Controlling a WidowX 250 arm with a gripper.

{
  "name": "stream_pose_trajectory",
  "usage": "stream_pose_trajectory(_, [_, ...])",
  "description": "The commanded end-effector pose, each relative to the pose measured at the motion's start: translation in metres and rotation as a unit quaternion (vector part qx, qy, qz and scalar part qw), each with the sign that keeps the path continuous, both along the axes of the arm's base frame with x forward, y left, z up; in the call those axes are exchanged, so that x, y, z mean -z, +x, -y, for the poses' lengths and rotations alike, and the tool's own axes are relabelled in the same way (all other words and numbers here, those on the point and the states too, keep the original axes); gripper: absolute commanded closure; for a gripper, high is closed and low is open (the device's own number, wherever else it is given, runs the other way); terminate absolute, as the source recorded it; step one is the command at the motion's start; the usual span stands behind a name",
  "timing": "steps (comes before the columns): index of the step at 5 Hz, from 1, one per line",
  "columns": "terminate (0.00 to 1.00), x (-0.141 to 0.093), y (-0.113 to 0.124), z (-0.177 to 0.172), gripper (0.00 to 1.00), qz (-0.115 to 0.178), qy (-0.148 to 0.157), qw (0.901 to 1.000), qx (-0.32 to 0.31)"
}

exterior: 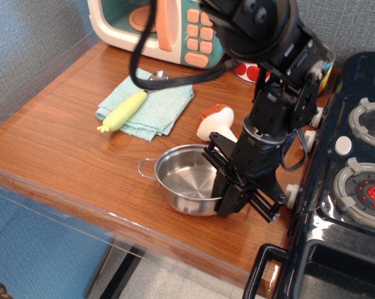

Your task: Move the silver pot to the opposite corner.

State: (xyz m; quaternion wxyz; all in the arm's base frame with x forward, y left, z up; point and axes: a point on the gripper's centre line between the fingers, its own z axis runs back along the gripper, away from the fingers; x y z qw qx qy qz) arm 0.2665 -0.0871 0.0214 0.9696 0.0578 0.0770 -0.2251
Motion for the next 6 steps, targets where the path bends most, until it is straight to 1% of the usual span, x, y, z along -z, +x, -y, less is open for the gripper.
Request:
stream_pose_trajectory(1, [0.00, -0.013, 0.014, -0.007, 0.00, 0.030, -0.010, 0.9994, -0.016])
stream_pose_trajectory(2, [0.00, -0.058, 0.013, 0.002, 0.00, 0.084, -0.014, 0.9962, -0.021])
stream_pose_trajectory(3, [0.00, -0.088, 0.015, 0.009, 0.00, 0.113, -0.003, 0.9924, -0.048])
stream_pose_trajectory(4, [0.00, -0.089, 0.019, 0.010, 0.00, 0.108, -0.002, 0.9910, -0.079])
stream_pose_trajectory(5, [0.00, -0.089, 0.019, 0.010, 0.00, 0.108, -0.002, 0.9910, -0.079])
stream_pose_trajectory(6, [1.00, -0.089, 0.019, 0.010, 0.00, 0.108, -0.002, 0.9910, -0.079])
